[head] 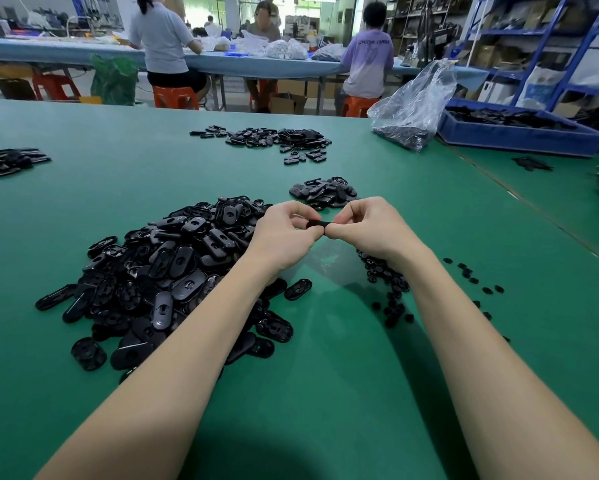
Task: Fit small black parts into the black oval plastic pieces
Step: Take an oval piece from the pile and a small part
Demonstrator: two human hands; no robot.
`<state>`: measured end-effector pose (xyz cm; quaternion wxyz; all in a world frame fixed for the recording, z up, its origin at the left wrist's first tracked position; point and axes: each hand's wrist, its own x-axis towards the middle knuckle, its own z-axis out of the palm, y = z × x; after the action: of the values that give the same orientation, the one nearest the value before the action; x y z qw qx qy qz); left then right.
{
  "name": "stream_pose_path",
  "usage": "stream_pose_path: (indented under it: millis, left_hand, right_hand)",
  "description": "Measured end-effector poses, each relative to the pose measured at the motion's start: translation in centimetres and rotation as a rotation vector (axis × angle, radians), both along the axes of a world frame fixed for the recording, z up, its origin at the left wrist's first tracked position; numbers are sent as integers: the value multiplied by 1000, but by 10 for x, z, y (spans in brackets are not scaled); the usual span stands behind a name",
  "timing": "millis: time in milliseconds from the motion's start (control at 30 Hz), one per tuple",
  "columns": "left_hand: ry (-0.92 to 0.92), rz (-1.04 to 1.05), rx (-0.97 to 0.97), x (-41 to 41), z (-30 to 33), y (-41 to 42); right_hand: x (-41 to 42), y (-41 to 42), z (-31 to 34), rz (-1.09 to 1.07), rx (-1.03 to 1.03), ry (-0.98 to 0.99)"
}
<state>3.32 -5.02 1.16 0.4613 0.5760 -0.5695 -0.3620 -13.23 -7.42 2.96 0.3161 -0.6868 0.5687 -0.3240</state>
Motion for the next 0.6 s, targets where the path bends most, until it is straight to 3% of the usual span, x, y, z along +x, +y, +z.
stream_pose_path:
  millis: [200,367,467,600]
  left_hand:
    - [76,20,-1,4,2,1]
    - [131,44,52,7,4,2]
    - [117,47,66,7,4,0]
    - [71,38,83,8,3,-4]
  right_hand:
    - [-5,1,0,103,-86,-78]
    - [-3,1,-7,158,-186,-11]
    - [-3,-1,-13,102,-181,22]
    - [-3,-18,-15,-128,-198,105]
